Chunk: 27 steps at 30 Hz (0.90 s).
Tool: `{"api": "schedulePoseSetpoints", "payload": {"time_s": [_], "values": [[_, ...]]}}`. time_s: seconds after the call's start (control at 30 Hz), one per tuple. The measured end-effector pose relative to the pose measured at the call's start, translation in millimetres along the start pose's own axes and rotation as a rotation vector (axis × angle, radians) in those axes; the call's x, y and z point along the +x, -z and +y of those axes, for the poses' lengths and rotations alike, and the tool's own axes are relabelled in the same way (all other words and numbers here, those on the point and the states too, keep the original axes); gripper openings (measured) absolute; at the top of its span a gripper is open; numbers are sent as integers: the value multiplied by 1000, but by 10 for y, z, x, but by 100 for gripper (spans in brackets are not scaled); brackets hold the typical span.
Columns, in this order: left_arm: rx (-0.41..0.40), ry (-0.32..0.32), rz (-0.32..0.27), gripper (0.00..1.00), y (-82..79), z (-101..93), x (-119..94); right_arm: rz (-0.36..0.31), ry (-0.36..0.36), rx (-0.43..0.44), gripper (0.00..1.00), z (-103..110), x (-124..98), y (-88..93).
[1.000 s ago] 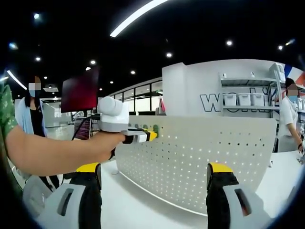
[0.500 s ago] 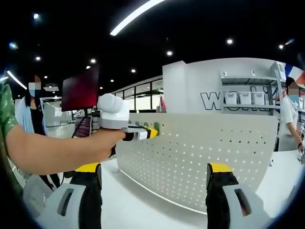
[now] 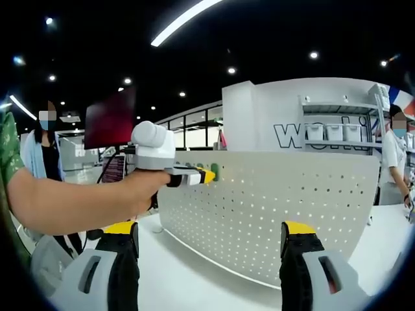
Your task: Insert the hook assembly into the mounting plate slot until the hook locks in place.
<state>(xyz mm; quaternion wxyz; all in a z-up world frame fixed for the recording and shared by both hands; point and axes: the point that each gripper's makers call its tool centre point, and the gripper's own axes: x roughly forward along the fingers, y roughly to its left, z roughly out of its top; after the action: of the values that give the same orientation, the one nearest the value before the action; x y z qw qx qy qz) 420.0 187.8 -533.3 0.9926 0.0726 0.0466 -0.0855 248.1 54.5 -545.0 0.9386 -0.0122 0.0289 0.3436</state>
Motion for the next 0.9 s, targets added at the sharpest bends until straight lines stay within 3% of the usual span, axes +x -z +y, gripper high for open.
{"api": "schedulePoseSetpoints", "payload": {"time_s": [0.3, 0.63, 0.7, 0.9], "values": [[81, -14, 11, 2, -8, -8, -8, 2, 0, 4, 92, -8, 3, 15], [93, -10, 18, 2, -6, -6, -11, 5, -2, 2, 92, 3, 5, 20], [125, -14, 22, 2, -9, -10, -13, 5, -3, 2, 92, 9, 4, 21], [98, -12, 17, 2, -17, 2, -15, 9, -1, 2, 92, 6, -6, 31]]}}
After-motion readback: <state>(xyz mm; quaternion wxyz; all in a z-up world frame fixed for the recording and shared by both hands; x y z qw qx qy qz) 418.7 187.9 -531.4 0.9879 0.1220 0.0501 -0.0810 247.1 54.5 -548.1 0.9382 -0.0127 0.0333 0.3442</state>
